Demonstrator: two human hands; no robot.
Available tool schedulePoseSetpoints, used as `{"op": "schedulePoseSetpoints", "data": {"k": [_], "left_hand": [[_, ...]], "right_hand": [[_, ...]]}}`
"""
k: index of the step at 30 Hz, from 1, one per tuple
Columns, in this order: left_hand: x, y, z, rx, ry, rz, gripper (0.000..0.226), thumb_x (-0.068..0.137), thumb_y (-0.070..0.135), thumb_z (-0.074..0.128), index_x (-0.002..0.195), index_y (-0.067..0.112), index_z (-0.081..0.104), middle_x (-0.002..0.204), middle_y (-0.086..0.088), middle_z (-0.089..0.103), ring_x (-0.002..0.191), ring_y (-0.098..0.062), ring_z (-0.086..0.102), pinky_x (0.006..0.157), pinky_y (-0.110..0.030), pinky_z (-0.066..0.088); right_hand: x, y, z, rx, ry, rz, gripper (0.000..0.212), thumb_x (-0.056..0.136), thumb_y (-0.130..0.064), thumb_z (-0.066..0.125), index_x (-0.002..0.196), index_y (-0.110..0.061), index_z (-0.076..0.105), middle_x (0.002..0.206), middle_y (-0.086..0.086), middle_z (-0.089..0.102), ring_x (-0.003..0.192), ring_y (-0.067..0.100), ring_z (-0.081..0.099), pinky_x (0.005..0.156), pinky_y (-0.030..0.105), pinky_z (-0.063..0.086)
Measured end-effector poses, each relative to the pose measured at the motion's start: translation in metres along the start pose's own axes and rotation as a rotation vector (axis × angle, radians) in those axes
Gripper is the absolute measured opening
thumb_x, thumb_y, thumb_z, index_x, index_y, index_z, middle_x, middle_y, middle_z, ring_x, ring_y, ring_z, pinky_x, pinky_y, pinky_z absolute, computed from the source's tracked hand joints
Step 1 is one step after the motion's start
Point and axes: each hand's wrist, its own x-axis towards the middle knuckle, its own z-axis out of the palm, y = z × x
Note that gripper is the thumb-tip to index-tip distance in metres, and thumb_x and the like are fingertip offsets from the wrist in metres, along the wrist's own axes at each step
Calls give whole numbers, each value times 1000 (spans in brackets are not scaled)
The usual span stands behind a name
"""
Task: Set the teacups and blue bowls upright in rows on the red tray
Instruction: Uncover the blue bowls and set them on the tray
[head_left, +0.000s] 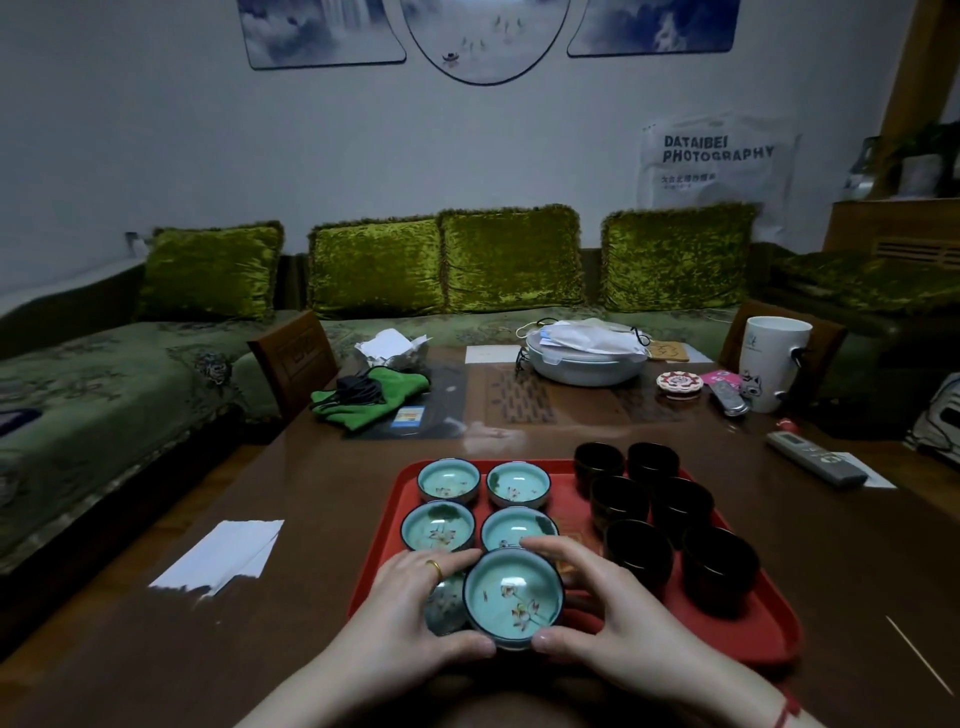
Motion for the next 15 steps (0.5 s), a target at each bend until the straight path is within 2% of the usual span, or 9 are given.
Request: {"op": "schedulePoseSetpoints", "data": {"k": [7,10,12,15], "left_hand": [[4,1,8,13,-22,-36,78,64,62,66,131,47,29,139,19,35,134,-4,21,114,-26,17],[5,5,9,34,-43,-24,79,66,62,65,133,43,29,140,17,34,132,-1,21,115,-27,14],[6,7,9,24,-57,-20,78,67,60,65,134,42,28,138,17,33,123,7,19,114,-24,10],[6,8,10,14,-73,-22,77,69,59,65,134,43,28,135,19,32,114,12,15,111,-20,9]], "right_hand": [[-2,10,0,-52,25,13,63,68,-23,76,119,-41,43,123,-27,50,113,-15,45,95,7,37],[-3,13,-1,-63,23,34,64,67,-27,76,119,-44,42,124,-27,50,114,-14,45,98,11,37],[-4,15,-1,-63,25,48,65,66,-27,76,120,-44,42,125,-26,50,115,-13,44,101,16,37],[-4,17,-1,-68,27,69,65,67,-27,76,119,-45,41,124,-25,50,115,-14,44,101,15,38]]}}
